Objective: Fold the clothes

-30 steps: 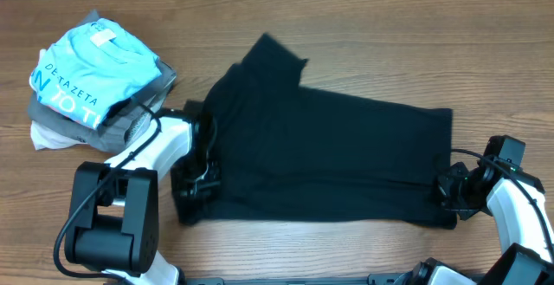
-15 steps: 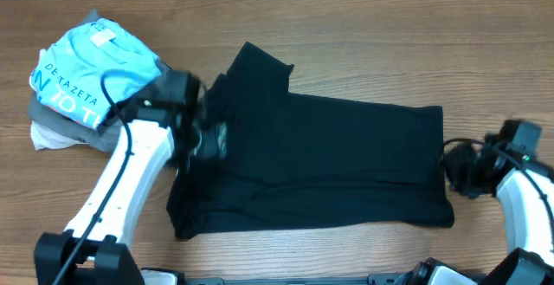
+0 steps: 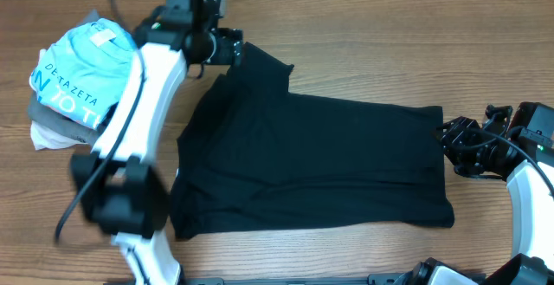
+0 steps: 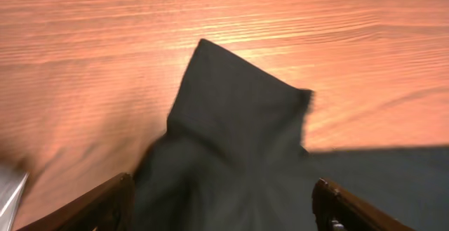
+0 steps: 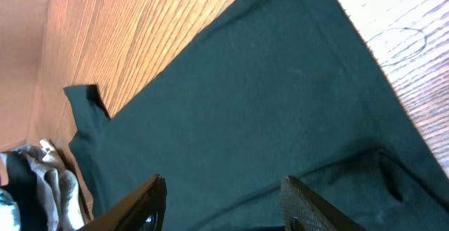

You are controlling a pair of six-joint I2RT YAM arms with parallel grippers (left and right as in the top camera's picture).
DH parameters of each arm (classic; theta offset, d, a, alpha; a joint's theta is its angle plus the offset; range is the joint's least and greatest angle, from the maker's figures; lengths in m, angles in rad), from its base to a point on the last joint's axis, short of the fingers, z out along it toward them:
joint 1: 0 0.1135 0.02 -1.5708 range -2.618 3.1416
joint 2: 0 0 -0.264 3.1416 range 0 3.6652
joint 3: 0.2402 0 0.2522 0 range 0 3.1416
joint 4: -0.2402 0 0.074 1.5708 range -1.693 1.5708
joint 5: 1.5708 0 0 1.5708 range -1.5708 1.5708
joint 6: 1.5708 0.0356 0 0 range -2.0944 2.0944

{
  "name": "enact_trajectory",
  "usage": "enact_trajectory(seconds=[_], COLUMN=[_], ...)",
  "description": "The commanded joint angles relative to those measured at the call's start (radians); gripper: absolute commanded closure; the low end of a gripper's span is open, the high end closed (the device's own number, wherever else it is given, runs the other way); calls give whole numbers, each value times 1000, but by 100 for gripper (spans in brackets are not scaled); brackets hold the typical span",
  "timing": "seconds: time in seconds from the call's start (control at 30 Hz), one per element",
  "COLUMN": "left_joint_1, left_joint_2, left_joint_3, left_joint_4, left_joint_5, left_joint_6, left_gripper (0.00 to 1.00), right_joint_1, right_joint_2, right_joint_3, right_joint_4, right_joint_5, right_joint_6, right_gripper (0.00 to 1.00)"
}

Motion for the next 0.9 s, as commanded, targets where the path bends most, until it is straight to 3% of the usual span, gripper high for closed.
enact_trajectory(seconds=[0.0,0.3,0.43,0.67,0.73,0.87], left_joint_1=[-3,-51,-79,-114,-114,-114], left_joint_2=[160,377,428,469,469,468], left_joint_3=[127,190,190,188,188,212], left_joint_4=[23,189,210,193,192,130], left_joint_5=[19,-30,-60,-246,-246,-242], left_joint_6=[85,150,173,168,167,143], left_gripper=[14,17,31,45,54,87], right_joint_1=[0,0,0,0,0,0], right_joint_2=[-10,-10,-10,-10,-10,-10], right_joint_3=[17,16,15,15,15,15], right_joint_4=[-2,-29,-48,-53,-47,27], right_joint_5=[-24,-19,6,7,7,7], right_joint_6=[-20,-50,-57,-68,-68,-66], right_gripper=[44,44,44,44,44,44])
